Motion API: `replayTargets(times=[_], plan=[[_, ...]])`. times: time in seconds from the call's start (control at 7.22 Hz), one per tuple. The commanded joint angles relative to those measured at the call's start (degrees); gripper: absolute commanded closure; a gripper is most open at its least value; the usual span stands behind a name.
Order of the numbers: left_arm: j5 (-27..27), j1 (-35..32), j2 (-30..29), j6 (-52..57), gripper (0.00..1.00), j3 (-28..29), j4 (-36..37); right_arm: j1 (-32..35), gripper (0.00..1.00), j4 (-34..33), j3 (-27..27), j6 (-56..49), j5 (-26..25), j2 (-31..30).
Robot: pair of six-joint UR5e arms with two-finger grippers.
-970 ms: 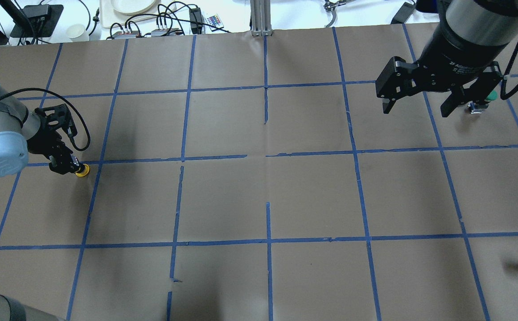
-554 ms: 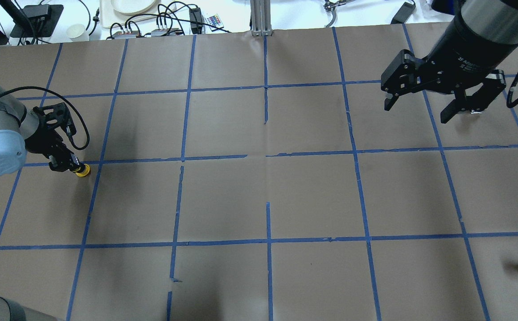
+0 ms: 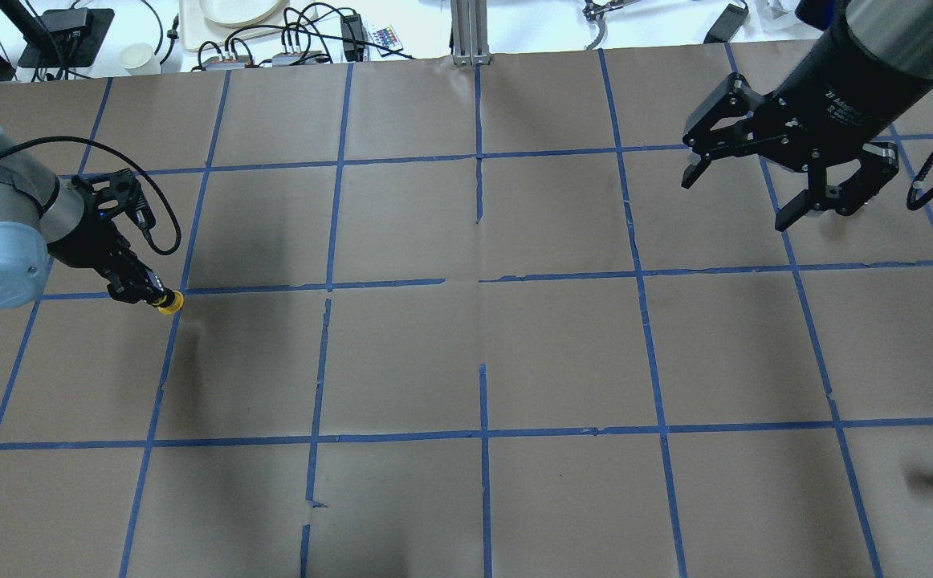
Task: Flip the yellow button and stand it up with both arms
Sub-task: 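Lift the button with the left gripper toward the center while the right gripper approaches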
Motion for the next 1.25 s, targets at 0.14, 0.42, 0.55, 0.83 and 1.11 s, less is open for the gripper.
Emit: replayTargets(times=[0.14, 0.42, 0.55, 0.83, 1.11], plan=[[-17.4, -5.6, 5.9, -6.0, 0.85, -0.6, -10.2, -0.4, 0.00, 1.6, 0.0, 11.5, 10.8, 1.2], [-32.2, -6.6, 9.1, -17.4, 0.85, -1.8, -17.2, -3.6, 0.00, 3.0, -0.1, 17.5, 18.3, 2.8], [-38.7, -10.3, 11.4, -25.9, 0.86, -2.6, -17.5, -5.3, 0.00, 4.8, -0.1, 17.5, 20.7, 2.8], [-49.5, -16.5, 16.6, -39.2, 0.87, -2.9, -17.2, -6.5, 0.00, 7.2, 0.1, 17.5, 21.3, 3.0], [-59.4, -19.1, 19.9, -48.8, 0.91, -3.0, -17.3, -8.1, 0.00, 13.2, 0.1, 17.5, 30.4, 4.7]])
